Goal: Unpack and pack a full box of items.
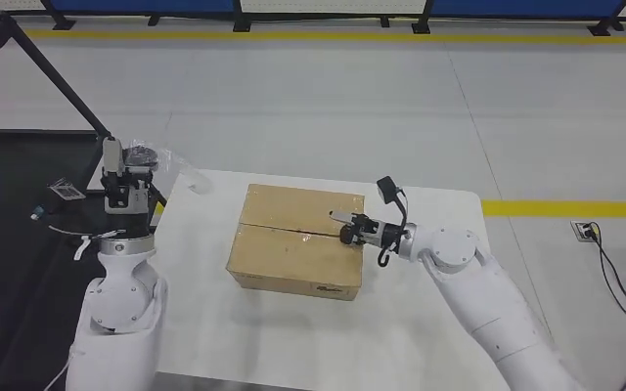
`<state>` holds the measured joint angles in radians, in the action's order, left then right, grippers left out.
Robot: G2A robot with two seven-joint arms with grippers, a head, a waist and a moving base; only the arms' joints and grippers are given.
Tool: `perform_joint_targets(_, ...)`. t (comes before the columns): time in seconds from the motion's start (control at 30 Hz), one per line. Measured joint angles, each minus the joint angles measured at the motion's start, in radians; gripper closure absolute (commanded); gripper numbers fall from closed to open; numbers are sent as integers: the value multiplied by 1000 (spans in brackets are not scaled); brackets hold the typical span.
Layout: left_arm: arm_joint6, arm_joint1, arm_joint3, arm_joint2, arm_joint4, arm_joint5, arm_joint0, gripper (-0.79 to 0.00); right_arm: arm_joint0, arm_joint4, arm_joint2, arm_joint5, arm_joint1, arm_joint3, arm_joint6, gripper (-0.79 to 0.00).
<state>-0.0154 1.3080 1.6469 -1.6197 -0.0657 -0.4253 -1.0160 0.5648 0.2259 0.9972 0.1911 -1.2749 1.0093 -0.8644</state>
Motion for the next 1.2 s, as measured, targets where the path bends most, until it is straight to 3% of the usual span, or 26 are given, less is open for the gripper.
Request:
perform_joint_targets(0.33,278,3,-11,26,-504,51,19,-785,-1,3,0,8,0,0,-4,-785)
perform_joint_targets(0.43,321,3,-40,36,-574,83,36,-785,13,-2,0,12,-1,15,17,-785)
perform_joint_targets(0.73,319,12,-109,107,-582,108,90,-785,108,-68,27,121,1,130,226,-785)
perform_joint_targets(1.2,305,15,-105,117,-554,98,87,-785,118,-83,27,63,1,136,206,-785)
